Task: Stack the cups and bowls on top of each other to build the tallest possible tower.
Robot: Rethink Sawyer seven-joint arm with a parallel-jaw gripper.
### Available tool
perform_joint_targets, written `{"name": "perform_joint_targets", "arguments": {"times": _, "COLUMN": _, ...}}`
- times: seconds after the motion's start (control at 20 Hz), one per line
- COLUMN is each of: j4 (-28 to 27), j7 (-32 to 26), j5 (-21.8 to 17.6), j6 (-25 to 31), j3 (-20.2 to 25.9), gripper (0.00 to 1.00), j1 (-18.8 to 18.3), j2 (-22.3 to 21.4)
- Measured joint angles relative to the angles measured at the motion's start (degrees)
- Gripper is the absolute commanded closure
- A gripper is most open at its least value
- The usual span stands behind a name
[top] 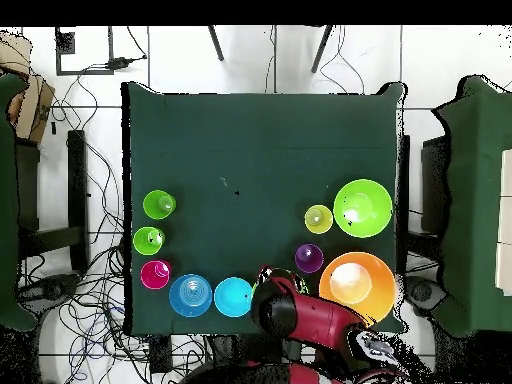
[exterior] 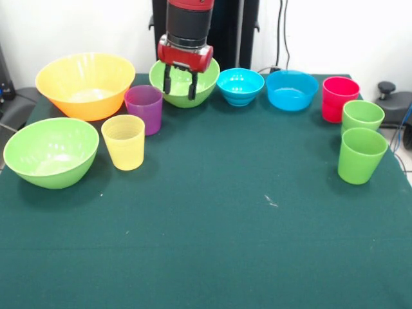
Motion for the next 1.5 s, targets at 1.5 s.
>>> {"name": "perform_joint_targets", "arguments": {"times": 1.5, "j4": 2.69, "j7": 3.85, "j5": 0.01, "j6": -3.71, "j3": -0.57, "gripper": 0.0, "j1": 2.6, "j2": -0.28}}
